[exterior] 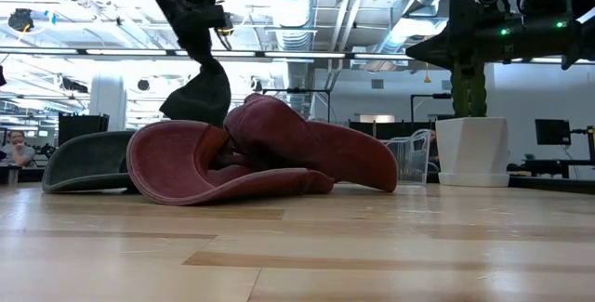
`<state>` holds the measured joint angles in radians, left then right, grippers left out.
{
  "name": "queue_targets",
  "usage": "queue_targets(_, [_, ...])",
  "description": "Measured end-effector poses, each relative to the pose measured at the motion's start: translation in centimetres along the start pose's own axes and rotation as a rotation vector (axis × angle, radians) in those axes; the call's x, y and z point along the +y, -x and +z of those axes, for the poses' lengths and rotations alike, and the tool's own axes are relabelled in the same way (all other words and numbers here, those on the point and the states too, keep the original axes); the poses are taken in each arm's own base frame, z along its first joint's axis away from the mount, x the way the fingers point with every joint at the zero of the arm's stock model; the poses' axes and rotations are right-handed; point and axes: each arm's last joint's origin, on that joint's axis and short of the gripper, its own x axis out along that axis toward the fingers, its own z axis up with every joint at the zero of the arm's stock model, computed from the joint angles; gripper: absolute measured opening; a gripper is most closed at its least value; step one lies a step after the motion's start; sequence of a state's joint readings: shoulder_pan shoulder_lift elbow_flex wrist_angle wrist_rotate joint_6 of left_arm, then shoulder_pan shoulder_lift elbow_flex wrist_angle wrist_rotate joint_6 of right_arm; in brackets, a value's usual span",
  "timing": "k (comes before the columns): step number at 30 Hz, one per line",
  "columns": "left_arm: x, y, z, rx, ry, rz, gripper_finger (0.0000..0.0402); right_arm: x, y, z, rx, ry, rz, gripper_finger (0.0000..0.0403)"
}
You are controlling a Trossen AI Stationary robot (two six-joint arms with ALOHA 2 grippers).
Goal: Pick & Place hat
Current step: Put the right black cap into the left transparent bin
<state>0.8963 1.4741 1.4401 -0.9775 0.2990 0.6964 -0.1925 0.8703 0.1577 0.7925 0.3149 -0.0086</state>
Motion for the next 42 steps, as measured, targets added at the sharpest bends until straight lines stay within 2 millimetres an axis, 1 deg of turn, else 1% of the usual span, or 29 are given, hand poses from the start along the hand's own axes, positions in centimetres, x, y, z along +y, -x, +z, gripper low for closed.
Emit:
queue_targets(5, [-0.3, 0.6, 1.9, 0.059, -0.015, 0.044, 0.0010, 0.0, 0.0, 0.0, 0.000, 0.000, 0.000, 0.0000])
queue_targets(7, [-0.2, 1.0, 2.2, 0.082, -0.010, 0.062, 0.0010, 0.0, 0.0, 0.0, 0.000, 0.000, 0.000, 0.0000])
queue_targets(14, [-0.1, 2.0, 2.5, 0.127, 0.044, 0.125, 0.0010, 0.0, 0.0, 0.0, 0.001, 0.000, 0.000, 0.0000])
queue_targets(28, [-0.1, 2.0, 2.4, 0.144, 0.100, 0.143, 0.0010, 0.0, 0.0, 0.0, 0.000, 0.000, 0.001, 0.0000])
queue_targets(32, [0.0, 1.3, 2.2, 0.177, 0.121, 0.115, 0.0010, 0.0, 0.0, 0.0, 0.000, -0.001, 0.001, 0.0000])
queue_targets(36, [0.0, -0.5, 2.3, 0.227, 0.124, 0.075, 0.0010, 0.0, 0.0, 0.0, -0.001, -0.001, 0.001, 0.0000])
queue_targets(39, [0.1, -1.7, 2.4, 0.275, 0.112, 0.091, 0.0012, 0.0, 0.0, 0.0, 0.000, -0.001, 0.001, 0.0000])
queue_targets(42, [0.3, -2.1, 2.3, 0.323, 0.106, 0.139, 0.0019, 0.0, 0.0, 0.0, 0.000, 0.000, 0.002, 0.0000])
